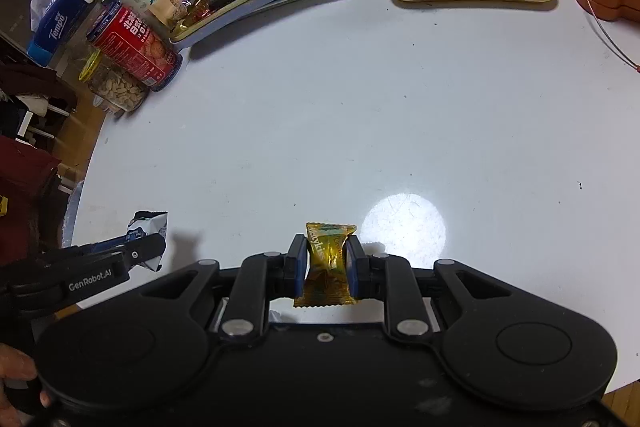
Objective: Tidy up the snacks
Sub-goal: 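Lift both held packets and turn toward the tin tray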
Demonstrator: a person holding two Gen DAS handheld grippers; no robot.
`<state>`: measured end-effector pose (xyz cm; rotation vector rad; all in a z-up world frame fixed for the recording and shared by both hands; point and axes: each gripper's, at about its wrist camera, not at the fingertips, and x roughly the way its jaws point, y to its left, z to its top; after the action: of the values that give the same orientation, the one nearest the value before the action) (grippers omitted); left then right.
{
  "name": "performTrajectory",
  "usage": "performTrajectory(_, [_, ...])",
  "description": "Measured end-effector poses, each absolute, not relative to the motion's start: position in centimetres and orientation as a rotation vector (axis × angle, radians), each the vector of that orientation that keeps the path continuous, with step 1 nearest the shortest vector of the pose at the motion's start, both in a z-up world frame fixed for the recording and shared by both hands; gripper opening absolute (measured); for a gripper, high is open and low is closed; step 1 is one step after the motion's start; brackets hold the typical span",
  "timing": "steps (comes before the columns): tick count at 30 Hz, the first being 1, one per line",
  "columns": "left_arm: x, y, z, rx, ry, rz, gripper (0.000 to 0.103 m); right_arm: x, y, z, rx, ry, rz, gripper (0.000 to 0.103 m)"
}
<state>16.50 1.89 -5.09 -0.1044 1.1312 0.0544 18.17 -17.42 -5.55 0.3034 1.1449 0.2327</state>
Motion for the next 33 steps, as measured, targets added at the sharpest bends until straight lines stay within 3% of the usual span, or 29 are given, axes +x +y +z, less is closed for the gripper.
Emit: performTrajectory(33, [12.8,5.8,-4.2,-0.253,1.045,0.083,0.039,16.1,-19.2,-4.9,0.333,1.107,0.178,0.022])
